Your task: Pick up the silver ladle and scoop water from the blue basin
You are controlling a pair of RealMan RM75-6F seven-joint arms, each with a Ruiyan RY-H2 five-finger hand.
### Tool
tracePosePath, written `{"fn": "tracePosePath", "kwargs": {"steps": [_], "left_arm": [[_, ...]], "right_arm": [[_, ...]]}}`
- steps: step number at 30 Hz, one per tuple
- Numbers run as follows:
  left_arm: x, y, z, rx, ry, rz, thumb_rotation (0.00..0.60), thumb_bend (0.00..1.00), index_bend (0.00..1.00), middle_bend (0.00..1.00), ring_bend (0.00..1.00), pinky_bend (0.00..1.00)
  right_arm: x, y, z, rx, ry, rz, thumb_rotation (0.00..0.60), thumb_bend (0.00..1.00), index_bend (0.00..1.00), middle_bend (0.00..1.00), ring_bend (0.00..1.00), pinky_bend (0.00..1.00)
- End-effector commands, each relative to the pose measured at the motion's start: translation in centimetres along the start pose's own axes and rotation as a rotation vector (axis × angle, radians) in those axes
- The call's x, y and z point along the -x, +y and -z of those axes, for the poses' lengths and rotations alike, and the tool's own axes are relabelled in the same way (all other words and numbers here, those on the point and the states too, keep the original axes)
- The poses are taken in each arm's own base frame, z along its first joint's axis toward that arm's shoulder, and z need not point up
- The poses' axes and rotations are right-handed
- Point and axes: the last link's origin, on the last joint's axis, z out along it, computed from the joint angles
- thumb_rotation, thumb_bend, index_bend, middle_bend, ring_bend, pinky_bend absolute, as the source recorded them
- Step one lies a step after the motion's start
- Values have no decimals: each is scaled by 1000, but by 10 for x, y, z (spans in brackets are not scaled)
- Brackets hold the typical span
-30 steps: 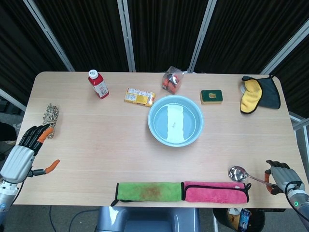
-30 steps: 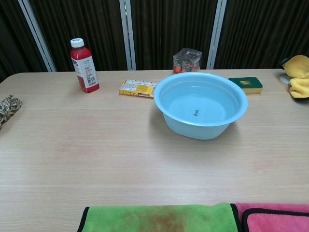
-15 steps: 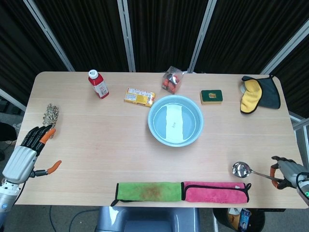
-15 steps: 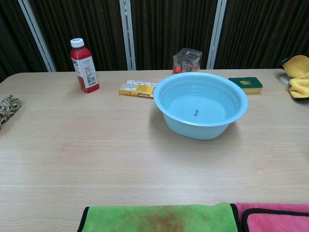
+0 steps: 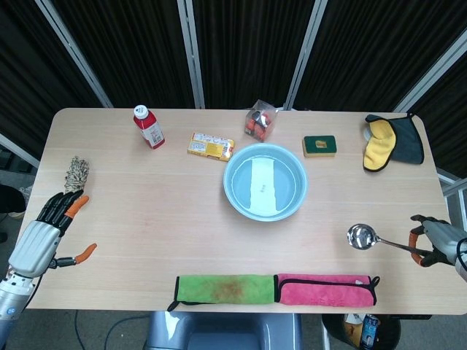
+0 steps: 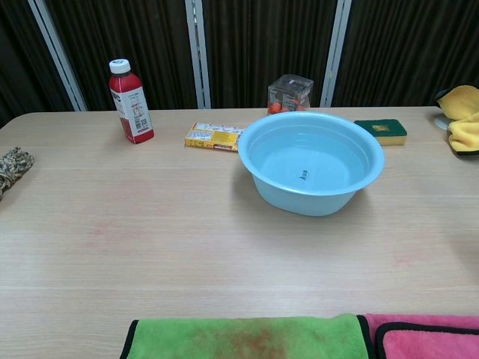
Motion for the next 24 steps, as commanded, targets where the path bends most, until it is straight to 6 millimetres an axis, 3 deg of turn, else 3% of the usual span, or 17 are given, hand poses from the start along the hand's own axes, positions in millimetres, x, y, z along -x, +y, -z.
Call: {"fn": "tracePosePath", "kwargs": {"steps": [1, 10, 24], "left_arm": [[0, 0, 0, -2, 0, 0, 295, 278, 0, 0, 0, 0], [1, -3, -2, -14, -3, 0, 292, 278, 0, 0, 0, 0], [4, -8, -8, -42, -15, -7, 293, 279, 0, 0, 0, 0]], "right_arm": [[-13, -14, 1, -26, 0, -6, 600, 669, 778, 56, 0, 0], [-39, -46, -8, -77, -52, -13, 600, 669, 778, 61, 0, 0], [-63, -87, -33, -137, -62, -26, 600, 669, 777, 62, 0, 0]]}}
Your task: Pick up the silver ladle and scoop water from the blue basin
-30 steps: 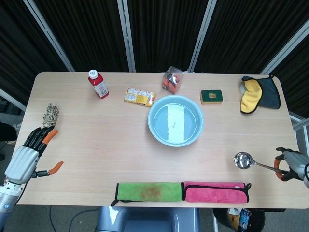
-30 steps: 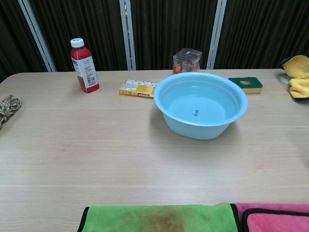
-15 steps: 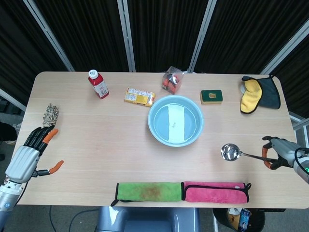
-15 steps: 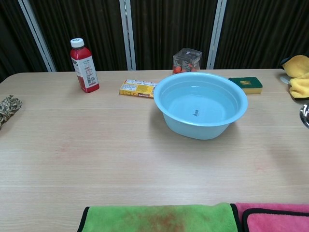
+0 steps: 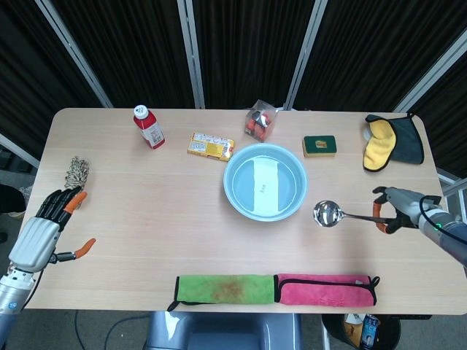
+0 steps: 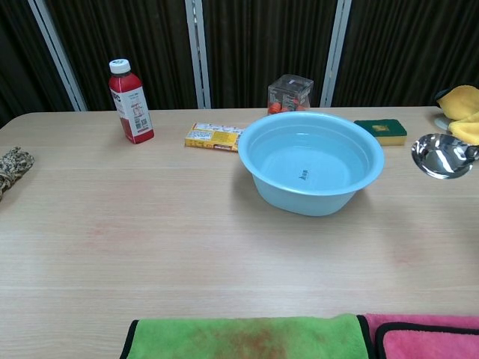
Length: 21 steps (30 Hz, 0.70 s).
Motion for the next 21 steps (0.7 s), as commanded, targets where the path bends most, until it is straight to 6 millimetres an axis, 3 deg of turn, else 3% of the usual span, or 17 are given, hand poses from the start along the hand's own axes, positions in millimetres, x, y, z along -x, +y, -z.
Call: {"fn": "tracePosePath", "kwargs": {"steps": [1, 13, 21], "left_arm": [[1, 0, -1, -3, -3, -3, 290, 279, 0, 0, 0, 0], [1, -2, -2, -12, -4, -7, 292, 280, 0, 0, 0, 0], [0, -6, -5, -25, -4, 7, 292, 279, 0, 0, 0, 0]], "right_arm": [[-4, -8, -8, -14, 3, -16, 600, 669, 777, 62, 0, 0], [-18, -32, -23, -90, 56, -104, 600, 670, 778, 62, 0, 0], [-19, -52, -45, -134, 43, -118, 600, 669, 778, 62, 0, 0]]}}
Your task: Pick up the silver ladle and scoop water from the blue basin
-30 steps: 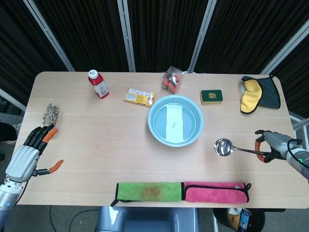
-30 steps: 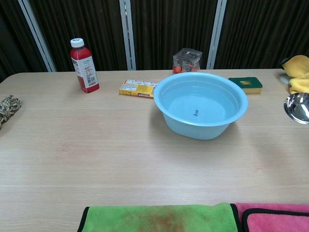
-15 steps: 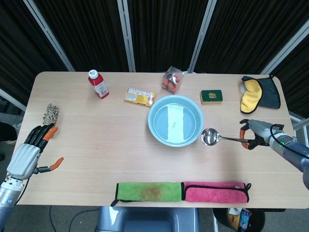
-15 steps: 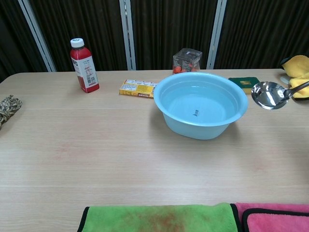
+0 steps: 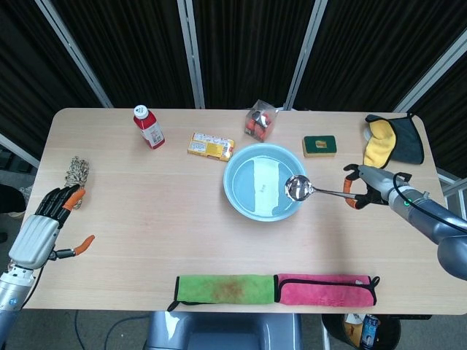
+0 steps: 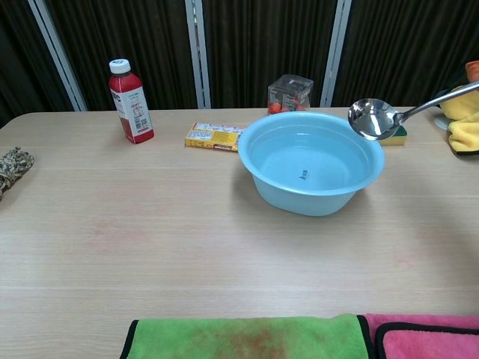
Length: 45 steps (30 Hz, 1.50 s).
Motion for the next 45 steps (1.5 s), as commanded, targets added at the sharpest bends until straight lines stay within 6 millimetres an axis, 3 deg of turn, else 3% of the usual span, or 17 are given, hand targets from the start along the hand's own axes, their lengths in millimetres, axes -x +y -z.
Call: {"fn": "tracePosePath", "kwargs": {"steps": [1, 12, 23, 45], "left_arm": [[0, -1, 0, -2, -1, 2, 292, 279, 0, 0, 0, 0], [-2, -2, -1, 2, -10, 27, 291, 279, 0, 0, 0, 0], [-8, -9, -1, 5, -9, 63, 290, 279, 0, 0, 0, 0], [-15, -15, -1, 10, -12, 118, 292, 279, 0, 0, 0, 0]], "right_arm": [[2, -7, -9, -15, -8, -2, 600, 669, 778, 62, 0, 0], [23, -38, -37, -83, -48, 27, 600, 669, 777, 62, 0, 0], [42, -54, -66, -84, -41, 43, 598, 669, 778, 62, 0, 0], [69, -65, -108, -47, -46, 61, 600, 669, 778, 62, 0, 0]]}}
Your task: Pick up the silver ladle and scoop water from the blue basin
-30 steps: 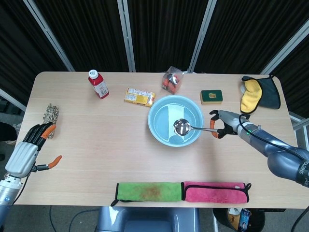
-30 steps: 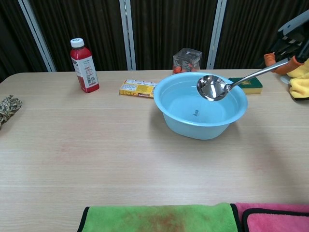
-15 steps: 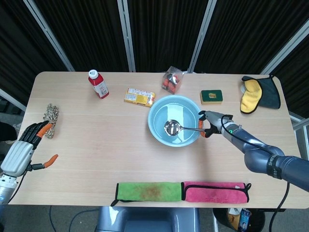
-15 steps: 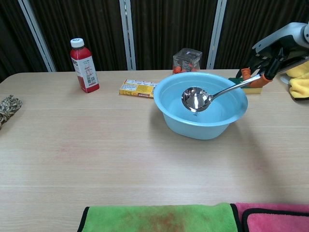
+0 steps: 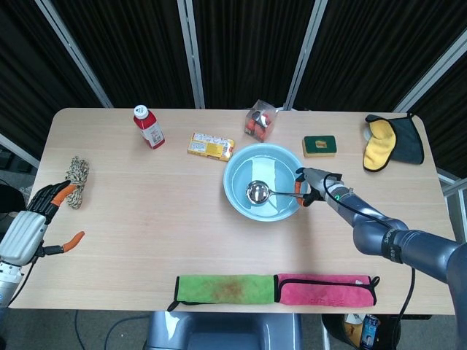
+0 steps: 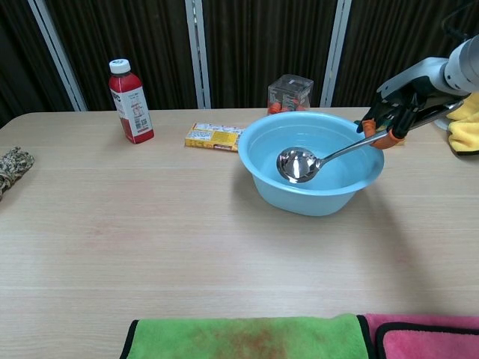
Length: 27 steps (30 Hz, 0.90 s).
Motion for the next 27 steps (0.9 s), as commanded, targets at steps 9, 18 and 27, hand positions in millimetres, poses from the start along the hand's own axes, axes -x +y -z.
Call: {"fn": "tracePosePath", "kwargs": {"steps": [9, 18, 27], "left_arm": [[-8, -5, 2, 3, 9, 29, 290, 279, 0, 0, 0, 0], [-13, -7, 4, 13, 17, 46, 292, 279, 0, 0, 0, 0], [-14, -6, 6, 19, 21, 48, 292, 279, 0, 0, 0, 0]], "right_arm": [[17, -11, -20, 10, -21, 43, 600, 669, 778, 62, 0, 0], [28, -14, -28, 32, -26, 60, 600, 669, 777, 62, 0, 0], [28, -13, -25, 64, -32, 81, 600, 669, 778, 62, 0, 0]]}}
